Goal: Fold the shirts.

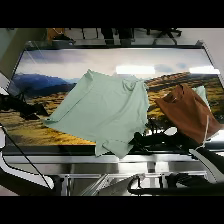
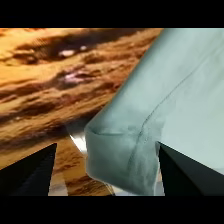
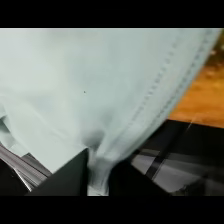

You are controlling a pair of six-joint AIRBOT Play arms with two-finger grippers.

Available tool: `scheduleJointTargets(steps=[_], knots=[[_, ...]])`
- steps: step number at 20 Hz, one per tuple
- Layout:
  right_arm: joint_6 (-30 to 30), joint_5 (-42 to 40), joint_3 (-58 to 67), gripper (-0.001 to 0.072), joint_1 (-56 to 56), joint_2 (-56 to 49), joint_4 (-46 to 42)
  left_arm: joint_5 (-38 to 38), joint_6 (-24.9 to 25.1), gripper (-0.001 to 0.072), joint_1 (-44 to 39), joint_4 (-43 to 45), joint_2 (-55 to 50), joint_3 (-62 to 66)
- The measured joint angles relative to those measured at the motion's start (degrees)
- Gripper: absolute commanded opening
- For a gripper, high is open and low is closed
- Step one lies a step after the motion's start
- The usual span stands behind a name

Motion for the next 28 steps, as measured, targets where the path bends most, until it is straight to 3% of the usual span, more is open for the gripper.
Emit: scheduleJointTargets(steps=[1, 4, 5, 6, 14, 20, 24, 28], knots=[[-0.94, -0.63, 0.02, 0.0047, 0.61, -0.46, 0.66, -0.68, 0.17, 0.0636, 0.0, 0.0, -0.85, 0.0], [-2.45, -1.44, 0.81, 0.002, 1.53, -1.2, 1.95, -1.86, 1.33, 0.0313, 0.0, -1.18, -2.1, 0.02], [-2.73, -1.73, 1.2, 0.002, 1.7, -1.31, 1.99, -2.25, 1.81, 0.013, 0.0, -1.77, -2.29, 0.02], [-3.06, -2.29, 1.64, 0.002, 1.75, -1.42, 2.1, -2.58, 2.32, 0.0012, 0.0, -2.43, -2.45, 0.02], [-8.09, -5.51, 8.17, 0.0019, -8.15, -2.62, -0.09, -6.14, 4.79, 0.0012, 0.13, -4.74, -1.9, -2.19], [-15.34, 1.51, 22.91, 0.0019, -19.82, -11.96, 0.76, -2.82, 4.0, 0.0012, 0.42, -10.84, 5.11, -18.88], [-17.73, 8.81, 32.04, 0.0019, -21.79, -16.83, 1.68, 1.79, 4.37, 0.001, 0.44, -22.47, 10.86, -29.53], [-18.82, 16.13, 44.11, 0.0018, -23.74, -11.04, 5.81, 0.35, 8.22, 0.0009, 0.46, -44.57, 21.86, -32.2]])
